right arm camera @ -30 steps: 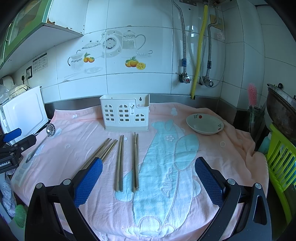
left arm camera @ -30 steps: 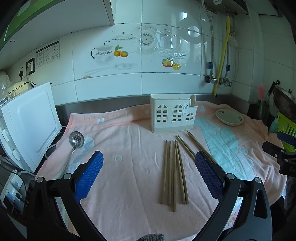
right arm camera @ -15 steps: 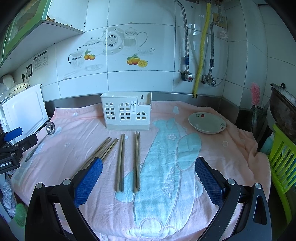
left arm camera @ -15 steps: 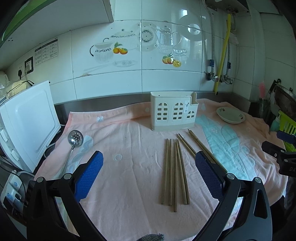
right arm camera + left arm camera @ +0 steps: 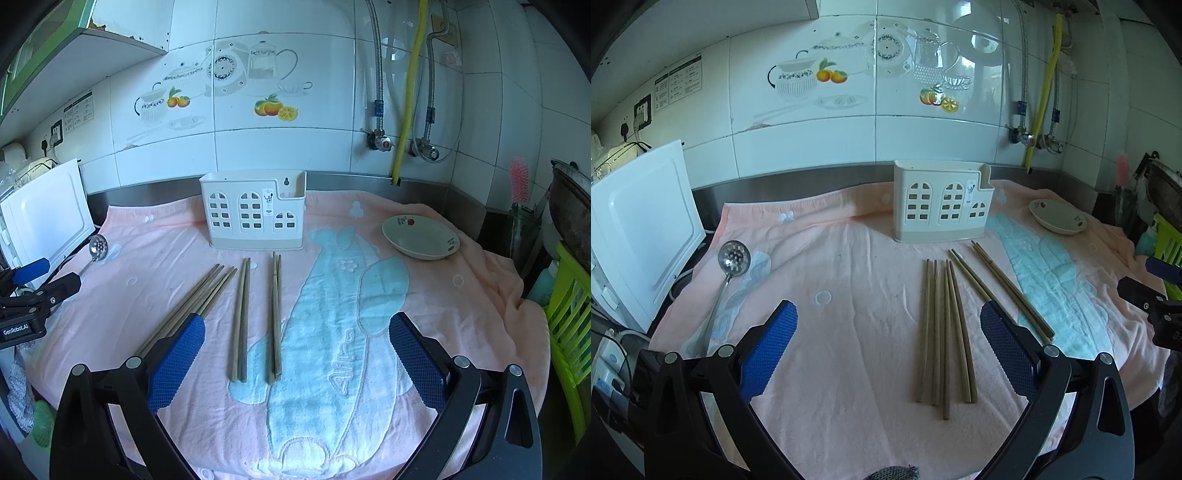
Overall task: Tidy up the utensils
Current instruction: 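Lower the right tool onto a chopstick pair and close its fingers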
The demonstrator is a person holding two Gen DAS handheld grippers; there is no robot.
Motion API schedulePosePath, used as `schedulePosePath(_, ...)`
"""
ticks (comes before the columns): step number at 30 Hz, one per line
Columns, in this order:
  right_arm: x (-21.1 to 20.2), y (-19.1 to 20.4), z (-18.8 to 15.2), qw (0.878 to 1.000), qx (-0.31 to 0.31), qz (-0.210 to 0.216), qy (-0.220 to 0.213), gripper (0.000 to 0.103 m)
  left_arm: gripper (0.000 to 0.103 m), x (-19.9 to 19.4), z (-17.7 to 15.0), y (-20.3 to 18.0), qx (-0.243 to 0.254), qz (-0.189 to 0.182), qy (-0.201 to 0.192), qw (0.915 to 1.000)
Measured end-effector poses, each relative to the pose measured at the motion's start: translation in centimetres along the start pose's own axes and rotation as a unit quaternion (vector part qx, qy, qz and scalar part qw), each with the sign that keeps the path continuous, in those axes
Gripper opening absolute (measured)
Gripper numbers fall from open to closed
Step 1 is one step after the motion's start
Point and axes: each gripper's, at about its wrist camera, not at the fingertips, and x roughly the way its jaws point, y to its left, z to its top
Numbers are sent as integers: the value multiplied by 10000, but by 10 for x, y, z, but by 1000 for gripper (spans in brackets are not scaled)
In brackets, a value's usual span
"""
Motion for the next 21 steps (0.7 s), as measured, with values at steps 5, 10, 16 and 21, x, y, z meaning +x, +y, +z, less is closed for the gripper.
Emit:
schedulePosePath(5, 7, -2, -2, 10000, 21, -2, 21, 97, 98, 9, -1, 1, 0, -59, 113, 9999)
schedulePosePath(10, 20, -6, -4, 9999, 9, 7, 129, 97, 98, 24, -5, 6, -119, -190, 354, 9991)
schedulePosePath(16, 36, -12, -12, 9996, 13, 0, 268, 97, 97, 42, -11, 15, -189, -138, 581, 9980)
schedulePosePath(21, 48, -14, -18, 9993, -32, 58, 363, 96, 97, 54, -14, 27, -327, -139, 739, 9966)
